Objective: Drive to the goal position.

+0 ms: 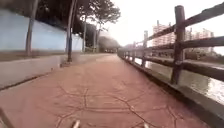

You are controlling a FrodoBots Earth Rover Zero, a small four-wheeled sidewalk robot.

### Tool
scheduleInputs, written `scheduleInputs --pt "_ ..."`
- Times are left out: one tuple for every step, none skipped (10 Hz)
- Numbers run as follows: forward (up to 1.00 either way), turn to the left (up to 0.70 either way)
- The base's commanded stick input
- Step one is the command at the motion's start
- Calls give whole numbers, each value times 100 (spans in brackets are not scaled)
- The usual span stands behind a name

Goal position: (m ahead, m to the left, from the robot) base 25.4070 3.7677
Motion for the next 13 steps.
scheduleInputs --pt "70 0" --pt "70 0" --pt "70 17" --pt "70 27" --pt "70 27" --pt "70 27" --pt "70 11" --pt "70 0" --pt "70 0" --pt "70 0" --pt "70 0" --pt "70 0" --pt "70 11"
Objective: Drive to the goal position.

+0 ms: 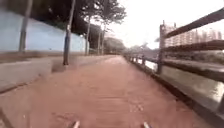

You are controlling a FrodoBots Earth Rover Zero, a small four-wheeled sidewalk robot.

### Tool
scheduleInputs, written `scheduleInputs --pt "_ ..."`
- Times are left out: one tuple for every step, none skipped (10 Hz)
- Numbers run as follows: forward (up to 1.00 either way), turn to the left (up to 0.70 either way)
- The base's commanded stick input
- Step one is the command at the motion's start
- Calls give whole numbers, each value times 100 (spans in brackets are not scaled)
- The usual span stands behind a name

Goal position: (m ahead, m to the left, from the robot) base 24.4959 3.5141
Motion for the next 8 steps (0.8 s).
scheduleInputs --pt "70 27" --pt "70 25" --pt "70 0" --pt "70 0" --pt "70 0" --pt "70 0" --pt "70 0" --pt "70 0"
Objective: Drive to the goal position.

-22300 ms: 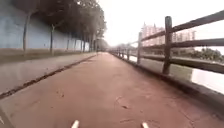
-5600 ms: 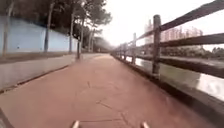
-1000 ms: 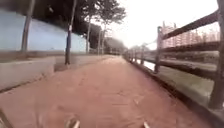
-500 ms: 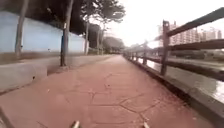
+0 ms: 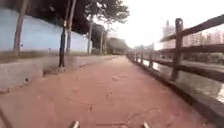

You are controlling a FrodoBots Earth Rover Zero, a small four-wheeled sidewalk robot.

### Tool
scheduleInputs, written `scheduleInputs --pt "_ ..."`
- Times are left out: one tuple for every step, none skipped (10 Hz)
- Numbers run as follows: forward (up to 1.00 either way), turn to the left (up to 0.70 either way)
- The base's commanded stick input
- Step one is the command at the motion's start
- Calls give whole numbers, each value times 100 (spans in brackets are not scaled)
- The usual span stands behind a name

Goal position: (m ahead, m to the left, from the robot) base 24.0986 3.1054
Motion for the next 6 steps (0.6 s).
scheduleInputs --pt "70 0" --pt "70 0" --pt "70 0" --pt "70 0" --pt "70 0" --pt "70 0"
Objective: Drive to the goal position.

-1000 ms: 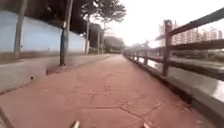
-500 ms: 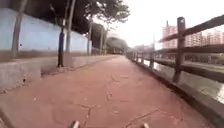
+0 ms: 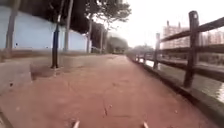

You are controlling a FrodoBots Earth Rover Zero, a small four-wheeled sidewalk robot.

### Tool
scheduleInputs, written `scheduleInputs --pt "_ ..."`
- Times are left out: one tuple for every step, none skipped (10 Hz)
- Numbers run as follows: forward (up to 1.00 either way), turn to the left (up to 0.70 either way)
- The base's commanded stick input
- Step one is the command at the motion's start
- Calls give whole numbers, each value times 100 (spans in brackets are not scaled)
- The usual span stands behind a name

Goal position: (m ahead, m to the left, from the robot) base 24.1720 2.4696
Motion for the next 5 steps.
scheduleInputs --pt "70 0" --pt "70 0" --pt "70 0" --pt "70 0" --pt "70 0"
